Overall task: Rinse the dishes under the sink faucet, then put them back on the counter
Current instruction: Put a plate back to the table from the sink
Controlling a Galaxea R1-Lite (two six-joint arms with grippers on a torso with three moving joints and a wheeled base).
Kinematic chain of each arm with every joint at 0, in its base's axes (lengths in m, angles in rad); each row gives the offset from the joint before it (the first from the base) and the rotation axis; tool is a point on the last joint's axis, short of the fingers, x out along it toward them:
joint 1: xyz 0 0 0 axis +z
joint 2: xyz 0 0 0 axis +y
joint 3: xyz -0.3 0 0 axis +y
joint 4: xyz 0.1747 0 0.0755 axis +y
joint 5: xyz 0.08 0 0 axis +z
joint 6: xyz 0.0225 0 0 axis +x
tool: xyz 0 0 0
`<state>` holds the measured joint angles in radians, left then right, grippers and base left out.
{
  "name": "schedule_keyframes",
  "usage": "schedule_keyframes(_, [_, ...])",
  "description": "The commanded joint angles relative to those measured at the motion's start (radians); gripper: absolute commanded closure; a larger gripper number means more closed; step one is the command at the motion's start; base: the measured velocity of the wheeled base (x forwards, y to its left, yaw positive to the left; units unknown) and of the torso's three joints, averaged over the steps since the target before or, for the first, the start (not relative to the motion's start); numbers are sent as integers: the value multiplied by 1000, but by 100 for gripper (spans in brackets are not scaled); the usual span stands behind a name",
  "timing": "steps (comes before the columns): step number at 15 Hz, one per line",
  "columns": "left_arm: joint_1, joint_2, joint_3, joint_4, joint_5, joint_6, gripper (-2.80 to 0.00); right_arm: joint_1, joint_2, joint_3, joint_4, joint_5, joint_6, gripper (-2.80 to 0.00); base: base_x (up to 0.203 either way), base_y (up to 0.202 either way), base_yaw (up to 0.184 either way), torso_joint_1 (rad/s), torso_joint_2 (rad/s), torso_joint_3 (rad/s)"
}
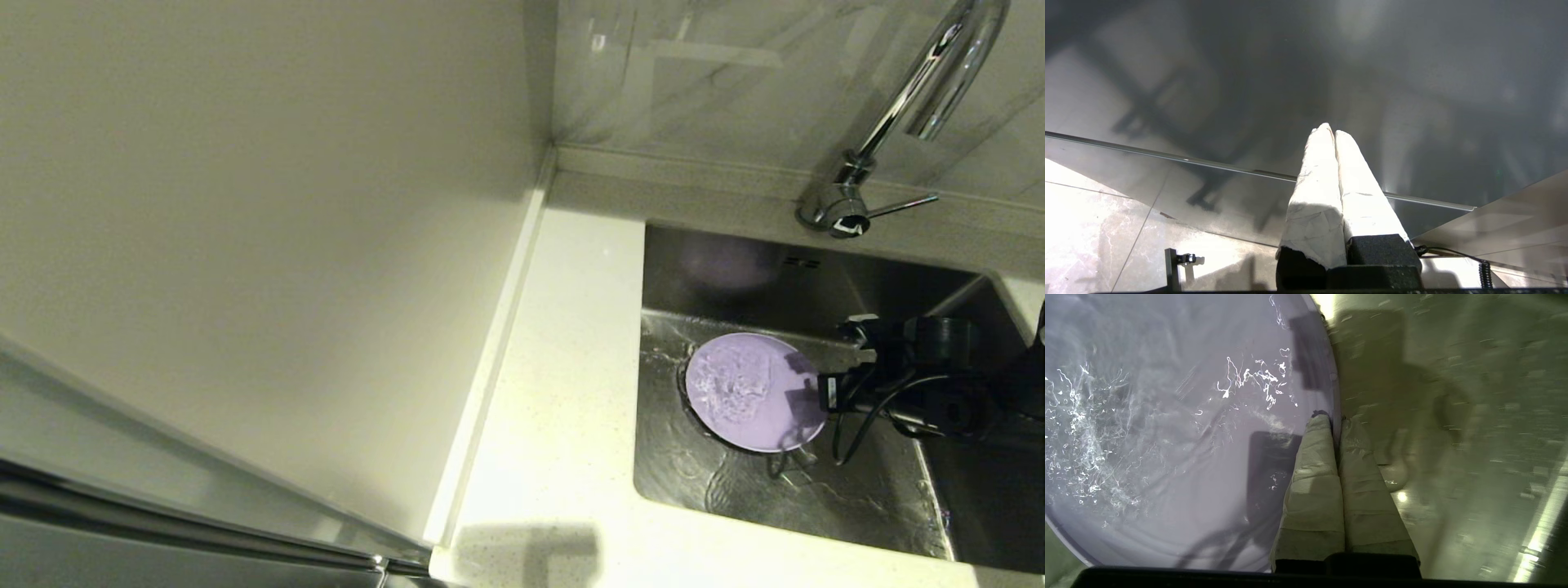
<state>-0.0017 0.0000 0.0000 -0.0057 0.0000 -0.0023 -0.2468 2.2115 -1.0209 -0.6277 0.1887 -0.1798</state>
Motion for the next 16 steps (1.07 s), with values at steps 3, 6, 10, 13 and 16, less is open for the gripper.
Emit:
schedule_keyframes(3, [0,0,3,0,0,-1,0,-8,-50,21,-42,-55,0,0,0,0,0,0,0,0])
schedule_keyframes(6, [0,0,3,0,0,-1,0,-21,-80,34,-44,-89,-1,0,0,0,0,0,0,0])
schedule_keyframes(10, [0,0,3,0,0,-1,0,-64,-156,66,-45,-126,-1,0,0,0,0,0,0,0])
schedule_keyframes(13, [0,0,3,0,0,-1,0,-102,-232,113,-45,-127,0,0,0,0,0,0,0,0])
schedule_keyframes(16, [0,0,3,0,0,-1,0,-143,-302,171,-46,-127,1,0,0,0,0,0,0,0])
